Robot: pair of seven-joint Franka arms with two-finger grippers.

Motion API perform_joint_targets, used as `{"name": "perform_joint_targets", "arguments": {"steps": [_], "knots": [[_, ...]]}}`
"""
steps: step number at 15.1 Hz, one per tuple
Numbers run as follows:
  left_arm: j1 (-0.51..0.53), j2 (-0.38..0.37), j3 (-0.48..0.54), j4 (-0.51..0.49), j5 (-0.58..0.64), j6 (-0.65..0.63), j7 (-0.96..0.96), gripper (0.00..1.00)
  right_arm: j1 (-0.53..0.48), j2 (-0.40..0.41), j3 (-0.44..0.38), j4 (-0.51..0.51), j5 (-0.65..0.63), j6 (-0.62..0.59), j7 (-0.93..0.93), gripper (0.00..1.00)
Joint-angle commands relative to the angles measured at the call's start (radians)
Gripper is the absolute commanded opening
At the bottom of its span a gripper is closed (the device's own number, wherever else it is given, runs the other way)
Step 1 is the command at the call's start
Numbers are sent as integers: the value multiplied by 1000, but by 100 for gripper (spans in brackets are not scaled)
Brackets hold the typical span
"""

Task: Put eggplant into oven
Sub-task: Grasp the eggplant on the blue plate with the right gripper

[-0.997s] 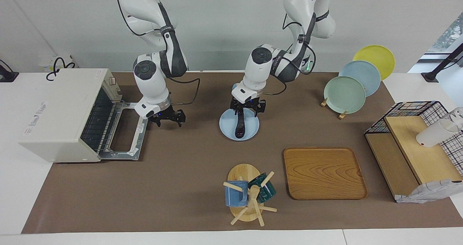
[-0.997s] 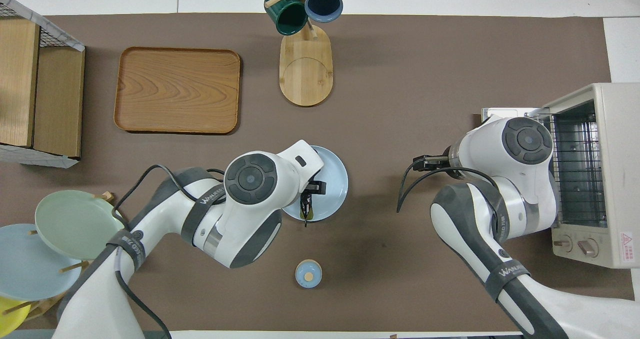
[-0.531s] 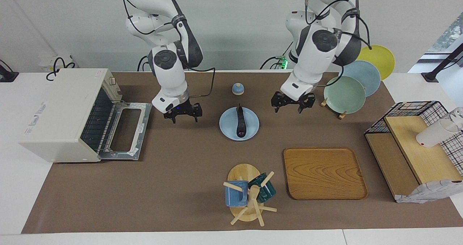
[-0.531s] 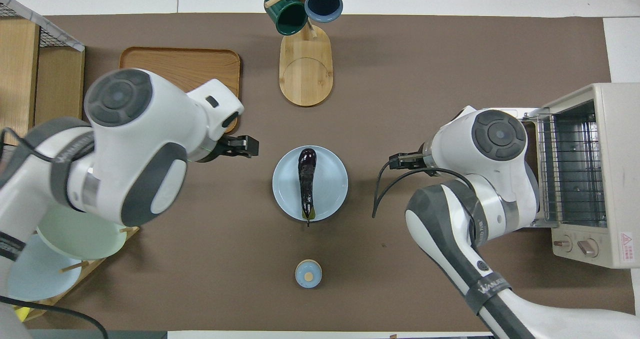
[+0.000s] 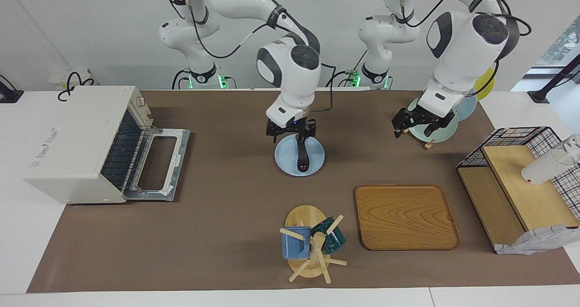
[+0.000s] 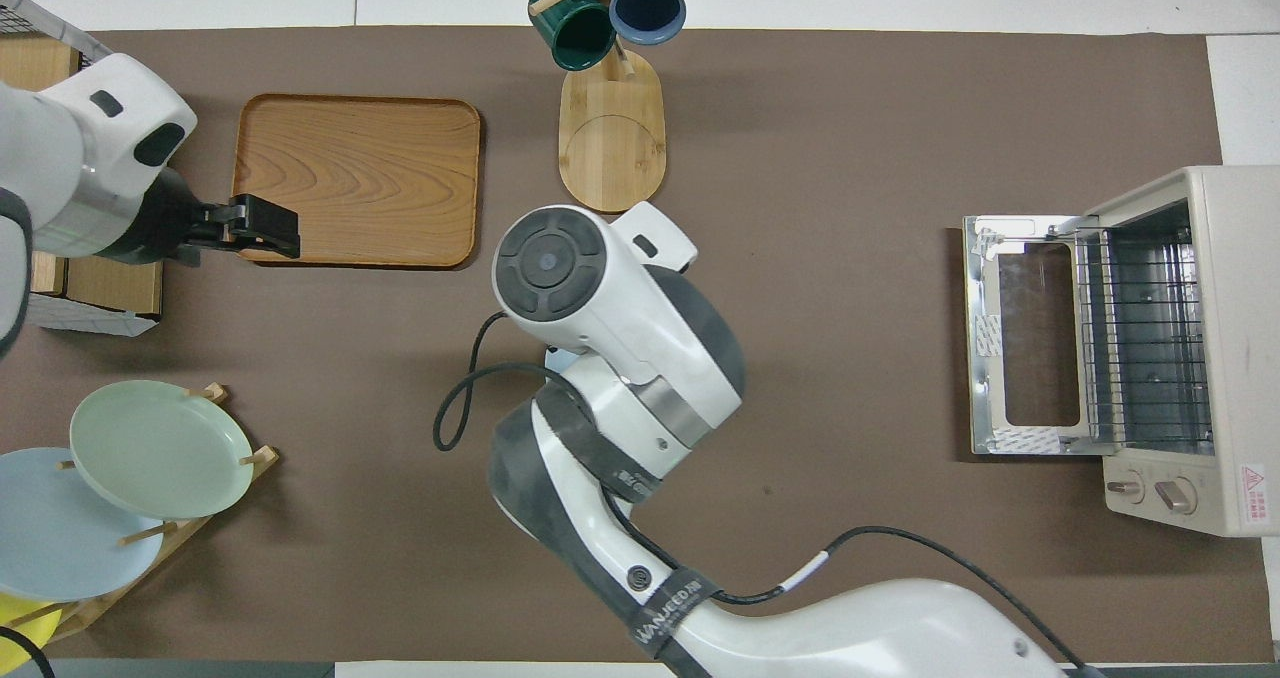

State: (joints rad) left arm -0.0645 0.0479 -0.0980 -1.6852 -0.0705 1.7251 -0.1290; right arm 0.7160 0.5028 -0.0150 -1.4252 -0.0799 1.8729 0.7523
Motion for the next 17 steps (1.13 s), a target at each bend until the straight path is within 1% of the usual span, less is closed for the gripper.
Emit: {"name": "perform_joint_targets", "arguments": {"steps": [1,3,6,8,10,12,14,15,16,17], "knots": [[22,-25,-5,56,30,-131,42,100,37,72,-3,78,2,61,47,100],[22,-60,-5,53,41,-182,42,100,75,88,-3,49,0,104,70,100],[15,-88,-6,41,43,-258,31,100,105,97,-3,-33,0,236,116,100],[6,-109,-6,4,43,-263,16,100,128,98,-3,-73,0,279,124,100],[-17,-114,-3,-7,41,-251,6,100,132,111,-3,-86,-6,301,124,100],[-40,-94,24,41,37,-234,6,100,132,112,-3,-106,-15,316,121,76],[-41,-71,26,88,34,-249,5,100,134,112,-3,-116,-15,319,119,38],[-44,-60,27,111,38,-260,3,100,134,112,-3,-123,-15,324,120,21],[-44,-59,30,117,46,-283,5,100,134,112,-3,-127,-15,325,121,12],[-47,-57,35,119,66,-309,6,100,134,112,-3,-130,-15,325,121,10]]}}
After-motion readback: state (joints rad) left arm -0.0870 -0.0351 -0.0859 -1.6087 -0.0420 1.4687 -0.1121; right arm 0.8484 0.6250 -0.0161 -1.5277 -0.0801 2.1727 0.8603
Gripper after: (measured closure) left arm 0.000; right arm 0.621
